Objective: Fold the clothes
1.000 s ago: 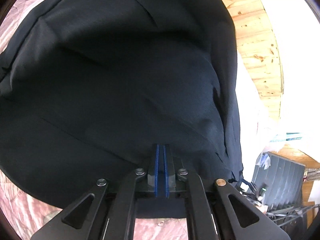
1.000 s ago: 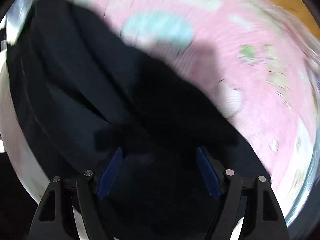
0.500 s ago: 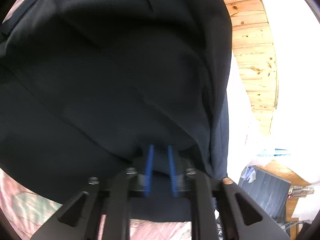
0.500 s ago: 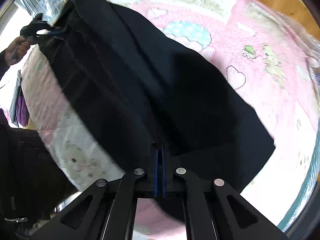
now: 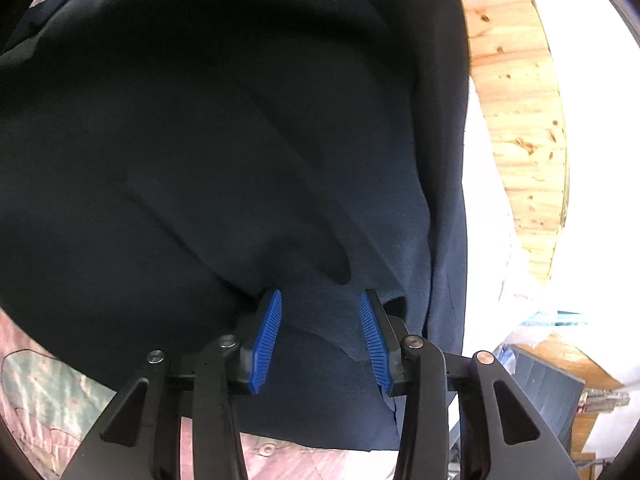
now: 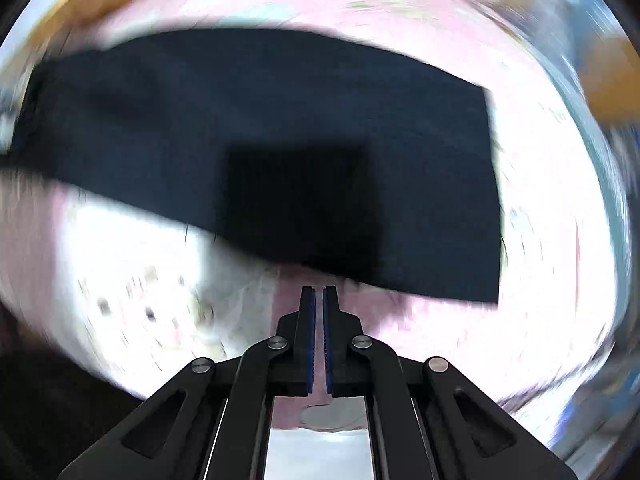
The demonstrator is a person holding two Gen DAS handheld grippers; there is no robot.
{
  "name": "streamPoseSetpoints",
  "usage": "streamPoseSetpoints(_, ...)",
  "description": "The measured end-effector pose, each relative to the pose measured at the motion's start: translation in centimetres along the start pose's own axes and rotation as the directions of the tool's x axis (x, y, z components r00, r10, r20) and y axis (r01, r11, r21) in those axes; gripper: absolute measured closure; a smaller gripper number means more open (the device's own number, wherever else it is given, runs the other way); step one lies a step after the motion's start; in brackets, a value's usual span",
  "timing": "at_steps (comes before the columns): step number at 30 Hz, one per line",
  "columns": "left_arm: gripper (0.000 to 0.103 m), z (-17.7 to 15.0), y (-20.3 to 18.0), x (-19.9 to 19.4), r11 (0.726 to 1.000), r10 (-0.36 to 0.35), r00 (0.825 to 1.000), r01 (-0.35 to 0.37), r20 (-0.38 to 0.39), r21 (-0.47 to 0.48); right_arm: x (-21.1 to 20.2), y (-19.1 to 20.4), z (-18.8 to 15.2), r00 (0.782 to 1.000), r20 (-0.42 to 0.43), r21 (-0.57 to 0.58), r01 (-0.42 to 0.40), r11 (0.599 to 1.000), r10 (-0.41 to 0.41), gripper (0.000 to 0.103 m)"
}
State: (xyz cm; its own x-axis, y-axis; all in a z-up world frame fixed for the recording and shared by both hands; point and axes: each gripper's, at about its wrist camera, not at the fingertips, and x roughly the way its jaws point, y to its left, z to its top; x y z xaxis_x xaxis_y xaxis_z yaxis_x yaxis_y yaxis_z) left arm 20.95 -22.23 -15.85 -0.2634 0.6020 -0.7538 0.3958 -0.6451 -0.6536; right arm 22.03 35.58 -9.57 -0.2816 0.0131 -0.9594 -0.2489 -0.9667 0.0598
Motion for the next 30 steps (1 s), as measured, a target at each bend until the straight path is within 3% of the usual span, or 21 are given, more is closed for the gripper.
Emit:
streamPoseSetpoints(1,0.06,-0.3,0.2,-0.3,1.0,-0.006,1.0,0.007,0.013,-0.005,-0.6,-1.3,-0.3,0.998,0.024,0.131,-0.061,0.989,0.059,0.093)
streamPoseSetpoints(2,0.06,-0.5,0.0,-0.7,1.0,-0.022,0.999,0.022,0.031,-0.002,-1.2,-2.6,-0.7,0.992,0.058,0.258,-0.125,0.958,0.114,0.081)
streamPoseSetpoints(3,0.06,-0.5,-0.3,-0.8,0.999,-0.034,0.999,0.034,0.042,0.006,-1.8,-3.7,-1.3,0.982,0.1,0.368,-0.187,0.911,0.161,0.069)
streamPoseSetpoints(5,0.056,-0.6,-0.5,-0.7,0.999,-0.042,0.998,0.042,0.051,0.011,-2.6,-5.3,-2.7,0.944,0.208,0.549,-0.328,0.769,0.255,0.06)
streamPoseSetpoints(8,0.055,-1.4,-0.2,-0.9,0.999,-0.037,0.997,0.037,0.061,-0.007,-0.3,-4.3,-4.8,0.886,0.328,0.681,-0.462,0.568,0.328,0.055)
streamPoseSetpoints(10,0.056,-1.9,0.0,-0.9,0.999,-0.033,0.997,0.035,0.068,-0.019,0.5,-5.0,-5.1,0.856,0.392,0.726,-0.513,0.458,0.337,0.055)
streamPoseSetpoints(14,0.055,-2.2,2.6,-1.0,0.996,0.016,0.991,-0.005,0.133,-0.086,3.0,-5.9,-4.8,0.823,0.451,0.779,-0.552,0.297,0.346,0.054)
streamPoseSetpoints(15,0.055,-2.3,3.1,-0.8,0.995,0.028,0.99,-0.015,0.136,-0.095,3.9,-5.6,-4.6,0.832,0.427,0.787,-0.535,0.307,0.354,0.053)
streamPoseSetpoints(16,0.055,-2.4,3.6,-0.6,0.994,0.04,0.99,-0.026,0.135,-0.103,4.3,-5.3,-4.1,0.858,0.387,0.79,-0.497,0.359,0.336,0.053)
streamPoseSetpoints(19,0.055,-3.8,3.1,-0.2,0.997,0.051,0.992,-0.044,0.115,-0.059,4.2,-4.1,-2.0,0.938,0.26,0.738,-0.346,0.579,0.23,0.053)
streamPoseSetpoints(21,0.055,-4.8,2.6,0.2,0.998,0.057,0.993,-0.055,0.1,-0.025,5.1,-3.4,-1.7,0.971,0.184,0.671,-0.239,0.702,0.154,0.054)
streamPoseSetpoints(22,0.055,-5.3,2.4,0.3,0.998,0.061,0.994,-0.06,0.093,-0.008,5.6,-2.9,-1.1,0.981,0.15,0.636,-0.19,0.748,0.121,0.059)
streamPoseSetpoints(23,0.055,-5.8,2.2,0.5,0.998,0.064,0.994,-0.065,0.085,0.009,6.1,-2.6,-0.3,0.989,0.113,0.606,-0.142,0.783,0.092,0.089)
streamPoseSetpoints(24,0.055,-6.3,2.0,0.6,0.997,0.068,0.995,-0.07,0.078,0.027,6.5,-2.6,0.3,0.995,0.08,0.588,-0.1,0.803,0.065,0.1)
streamPoseSetpoints(25,0.056,-6.9,1.8,0.8,0.996,0.071,0.995,-0.075,0.071,0.044,6.3,-3.0,0.8,0.996,0.071,0.58,-0.084,0.81,0.052,0.1)
streamPoseSetpoints(28,0.103,-8.4,1.1,1.2,0.992,0.083,0.995,-0.088,0.05,0.095,3.9,-4.3,4.1,0.992,0.118,0.56,-0.093,0.823,0.032,0.102)
streamPoseSetpoints(30,0.103,-8.6,-0.2,1.2,0.988,0.054,0.996,-0.063,0.066,0.143,2.4,-5.0,7.4,0.982,0.189,0.555,-0.129,0.821,0.027,0.102)
